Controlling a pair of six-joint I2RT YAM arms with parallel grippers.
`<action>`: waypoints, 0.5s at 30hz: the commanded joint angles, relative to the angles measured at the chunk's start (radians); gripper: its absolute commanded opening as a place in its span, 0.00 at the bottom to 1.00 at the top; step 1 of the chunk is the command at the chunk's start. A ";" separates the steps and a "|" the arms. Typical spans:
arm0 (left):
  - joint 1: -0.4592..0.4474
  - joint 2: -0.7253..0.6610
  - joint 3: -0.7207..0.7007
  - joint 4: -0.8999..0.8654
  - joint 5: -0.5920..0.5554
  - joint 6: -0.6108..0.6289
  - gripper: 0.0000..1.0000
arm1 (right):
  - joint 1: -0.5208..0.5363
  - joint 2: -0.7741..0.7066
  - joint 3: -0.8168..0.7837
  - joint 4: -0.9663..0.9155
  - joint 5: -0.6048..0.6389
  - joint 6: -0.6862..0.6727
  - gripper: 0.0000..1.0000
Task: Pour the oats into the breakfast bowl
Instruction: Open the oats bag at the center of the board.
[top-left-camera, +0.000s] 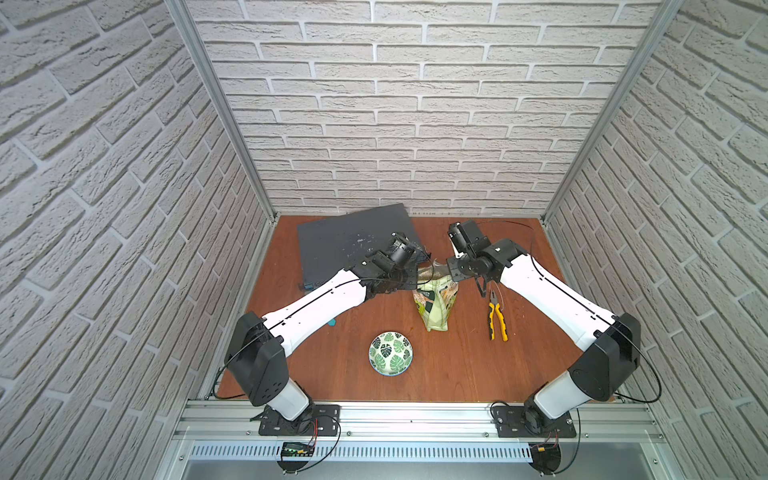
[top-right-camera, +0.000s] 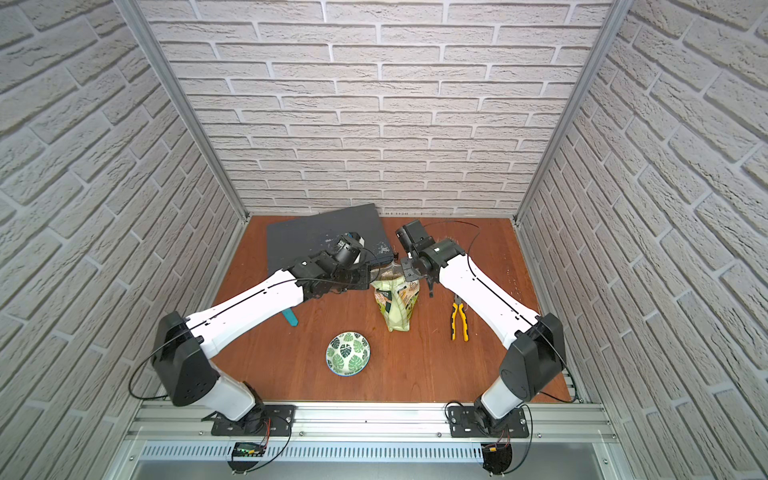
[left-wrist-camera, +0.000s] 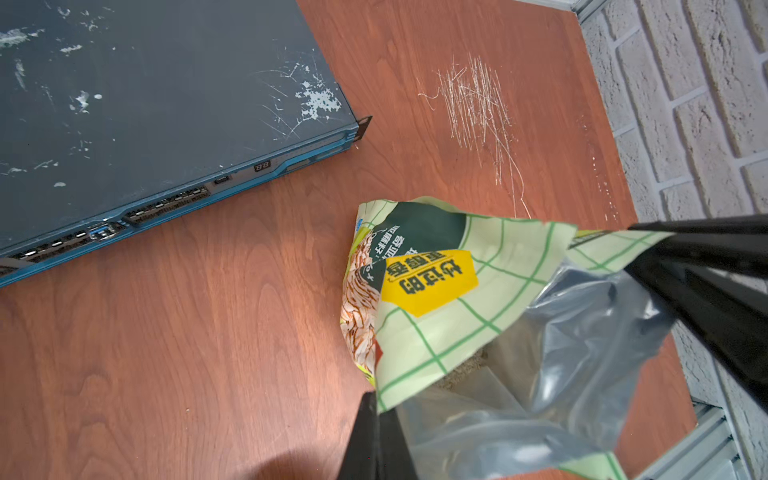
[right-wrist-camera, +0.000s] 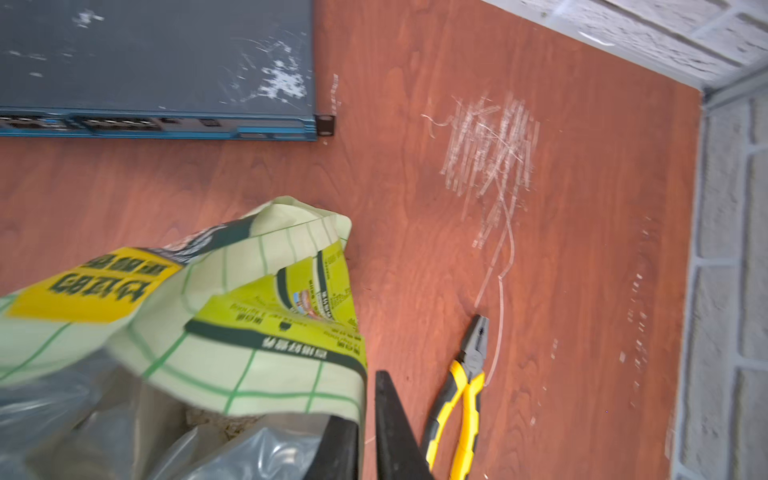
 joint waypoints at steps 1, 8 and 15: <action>0.031 -0.023 0.007 -0.013 -0.039 0.019 0.09 | -0.020 -0.047 -0.026 0.046 -0.083 -0.019 0.08; 0.043 0.056 0.070 0.009 0.041 0.042 0.45 | -0.001 -0.037 -0.054 0.058 -0.153 -0.026 0.03; 0.044 0.065 0.089 0.059 0.107 0.061 0.57 | 0.007 -0.036 -0.055 0.060 -0.154 -0.029 0.03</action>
